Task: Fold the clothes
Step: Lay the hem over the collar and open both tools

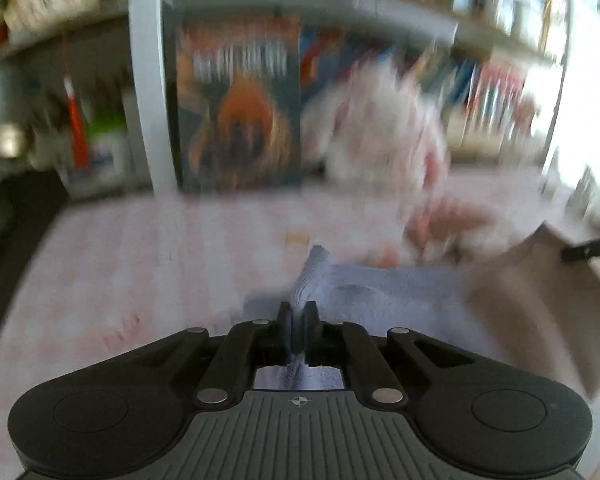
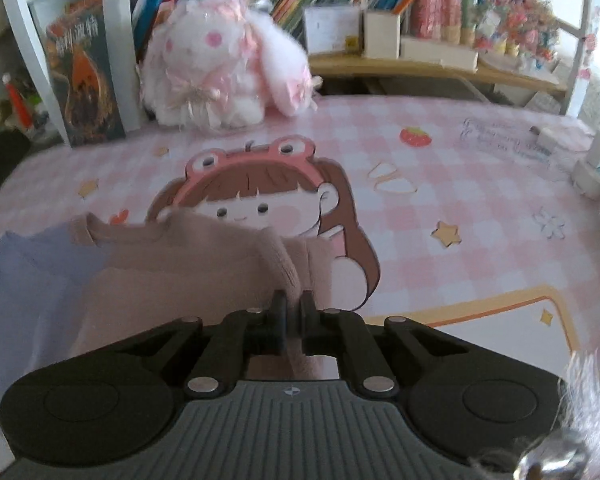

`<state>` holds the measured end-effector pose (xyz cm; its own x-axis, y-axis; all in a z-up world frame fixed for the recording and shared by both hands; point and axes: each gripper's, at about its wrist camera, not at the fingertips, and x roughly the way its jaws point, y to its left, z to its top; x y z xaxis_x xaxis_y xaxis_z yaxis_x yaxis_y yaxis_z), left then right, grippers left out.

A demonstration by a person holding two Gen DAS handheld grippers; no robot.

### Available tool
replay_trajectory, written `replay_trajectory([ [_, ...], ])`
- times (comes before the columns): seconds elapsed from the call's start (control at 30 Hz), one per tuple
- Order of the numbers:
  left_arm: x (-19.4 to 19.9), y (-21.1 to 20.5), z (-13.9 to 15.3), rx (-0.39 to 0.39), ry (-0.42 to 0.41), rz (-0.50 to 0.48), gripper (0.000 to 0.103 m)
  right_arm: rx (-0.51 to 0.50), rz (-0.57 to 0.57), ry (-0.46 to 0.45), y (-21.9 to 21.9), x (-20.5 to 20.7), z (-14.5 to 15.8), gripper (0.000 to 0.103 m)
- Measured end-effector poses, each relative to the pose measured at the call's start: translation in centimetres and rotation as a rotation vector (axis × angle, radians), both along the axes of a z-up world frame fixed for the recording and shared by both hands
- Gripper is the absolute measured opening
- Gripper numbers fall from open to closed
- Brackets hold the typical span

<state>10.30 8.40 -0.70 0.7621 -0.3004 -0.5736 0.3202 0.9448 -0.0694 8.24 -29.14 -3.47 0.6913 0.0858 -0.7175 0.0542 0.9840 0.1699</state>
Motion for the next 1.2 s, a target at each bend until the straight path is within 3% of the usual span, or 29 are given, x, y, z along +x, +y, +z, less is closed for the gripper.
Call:
replay_trajectory([
  [0.1, 0.9, 1.4, 0.8, -0.085, 0.008, 0.044, 0.004, 0.108, -0.059, -0.09, -1.7, -1.4, 2.7, 0.006],
  [0.17, 3.1, 1.5, -1.1, -0.089, 0.065, 0.063, 0.005, 0.109, -0.072, -0.104, -2.2, -0.5, 2.8, 0.006],
  [0.27, 5.6, 0.7, -4.9, -0.025, 0.169, 0.073, 0.006, 0.092, -0.089, -0.046, -2.3, 1.9, 0.3, 0.006],
  [0.37, 5.8, 1.2, -5.6, -0.053, 0.184, 0.096, 0.009, 0.103, -0.128, 0.041, -2.5, 3.4, -3.0, 0.006],
  [0.47, 5.9, 1.9, -5.6, -0.097, 0.207, 0.117, 0.015, 0.14, -0.154, 0.043, -2.9, 3.3, -3.5, 0.007],
  [0.53, 6.0, 2.3, -5.4, -0.107, 0.219, 0.132, 0.026, 0.128, -0.156, 0.054, -2.8, 3.4, -3.2, 0.01],
  [0.6, 5.8, 2.7, -4.8, -0.112, 0.222, 0.164, 0.038, 0.11, -0.157, 0.056, -2.7, 3.2, -2.7, 0.024],
  [0.73, 3.7, 2.7, -3.0, -0.091, 0.149, 0.177, 0.051, 0.054, -0.134, 0.026, -2.3, 2.0, -1.2, 0.029],
  [0.97, -2.4, 1.5, -1.2, -0.066, 0.078, 0.192, 0.076, -0.04, -0.06, -0.016, -0.6, -2.6, 0.8, 0.059],
  [1.2, -8.2, -0.9, -2.4, -0.098, 0.151, 0.255, 0.077, -0.104, 0.038, 0.017, 1.0, -7.8, 0.0, 0.068],
])
